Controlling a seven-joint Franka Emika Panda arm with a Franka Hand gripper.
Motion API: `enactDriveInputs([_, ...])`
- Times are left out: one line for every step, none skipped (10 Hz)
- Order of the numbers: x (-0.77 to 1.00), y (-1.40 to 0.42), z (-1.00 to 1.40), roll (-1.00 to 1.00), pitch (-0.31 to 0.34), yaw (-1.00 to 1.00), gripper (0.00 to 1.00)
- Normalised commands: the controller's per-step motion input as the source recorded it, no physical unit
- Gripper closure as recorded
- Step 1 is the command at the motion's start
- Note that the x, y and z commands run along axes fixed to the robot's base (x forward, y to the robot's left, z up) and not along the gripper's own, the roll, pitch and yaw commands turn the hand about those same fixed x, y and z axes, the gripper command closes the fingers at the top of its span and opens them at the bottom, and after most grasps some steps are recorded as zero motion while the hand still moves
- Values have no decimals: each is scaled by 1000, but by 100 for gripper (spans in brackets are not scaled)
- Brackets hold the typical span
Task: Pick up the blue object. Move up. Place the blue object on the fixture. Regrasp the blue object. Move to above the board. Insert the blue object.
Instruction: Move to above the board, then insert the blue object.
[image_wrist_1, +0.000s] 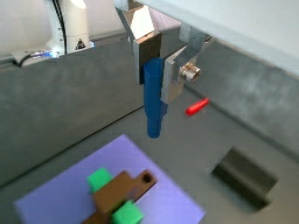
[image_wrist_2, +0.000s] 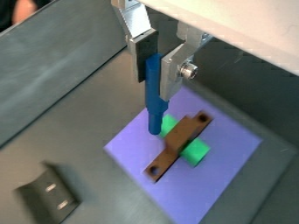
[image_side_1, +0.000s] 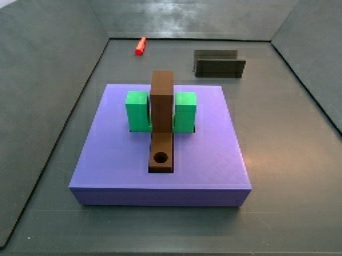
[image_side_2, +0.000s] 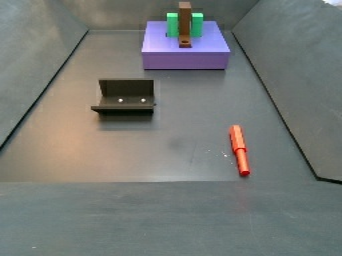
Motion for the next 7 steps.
enactDriveInputs([-55,23,-3,-576,75,-153,100])
enactDriveInputs([-49,17,-2,-447,49,-105,100])
enactDriveInputs([-39,13,1,-228,14,-26,100])
enactDriveInputs([0,0,-60,-144,0,0,100])
enactDriveInputs([-9,-211,-137,-219,0,100,100])
enactDriveInputs([-9,-649,-229,-289,0,106,100])
enactDriveInputs([0,-817,-306,-227,19,40,100])
